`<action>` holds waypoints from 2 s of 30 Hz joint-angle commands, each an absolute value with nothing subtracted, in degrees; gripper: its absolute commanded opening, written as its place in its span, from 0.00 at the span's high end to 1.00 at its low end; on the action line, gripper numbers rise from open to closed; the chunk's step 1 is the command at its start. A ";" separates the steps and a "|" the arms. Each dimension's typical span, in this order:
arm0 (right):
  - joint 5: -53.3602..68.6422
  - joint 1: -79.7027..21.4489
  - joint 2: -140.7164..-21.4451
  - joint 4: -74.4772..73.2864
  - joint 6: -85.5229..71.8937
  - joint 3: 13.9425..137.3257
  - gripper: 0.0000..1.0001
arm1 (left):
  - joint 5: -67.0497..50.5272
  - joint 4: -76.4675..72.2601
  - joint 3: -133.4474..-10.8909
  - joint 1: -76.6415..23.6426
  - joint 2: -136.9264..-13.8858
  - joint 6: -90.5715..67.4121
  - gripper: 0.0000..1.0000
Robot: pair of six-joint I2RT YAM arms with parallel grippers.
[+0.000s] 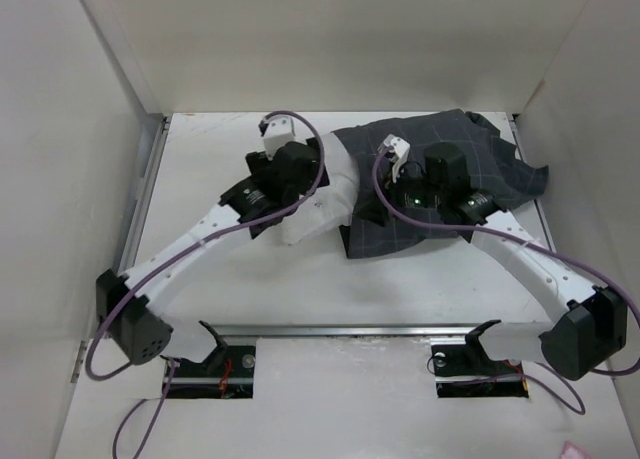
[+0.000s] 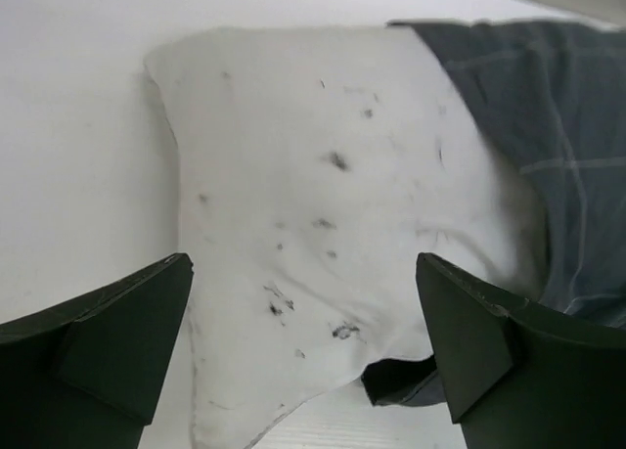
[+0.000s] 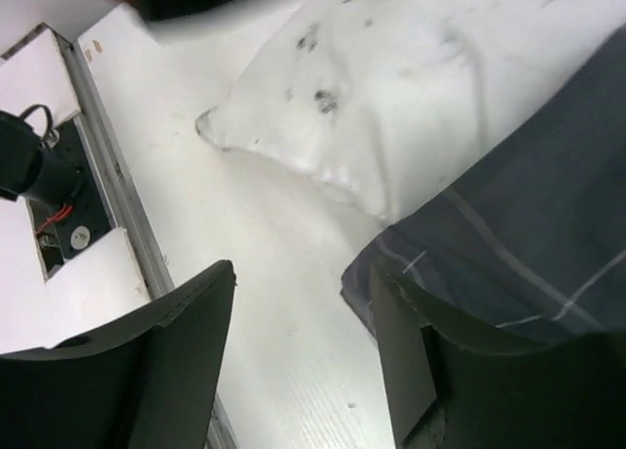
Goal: Put the pillow into the pillowcase
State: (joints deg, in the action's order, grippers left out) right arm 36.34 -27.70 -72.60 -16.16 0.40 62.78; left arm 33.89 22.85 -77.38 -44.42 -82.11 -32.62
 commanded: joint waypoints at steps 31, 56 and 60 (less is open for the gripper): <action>-58.14 -43.59 -113.37 -41.92 0.26 112.94 0.25 | 8.71 5.02 -37.09 -16.87 -69.35 -43.86 0.00; -28.39 -43.59 -99.24 -23.82 3.78 123.03 1.00 | 1.32 -6.77 -33.67 -16.35 -71.37 -40.96 0.00; -28.91 -43.07 -98.70 -23.29 3.78 127.17 1.00 | 1.93 -7.38 -30.85 -16.35 -67.86 -41.57 0.00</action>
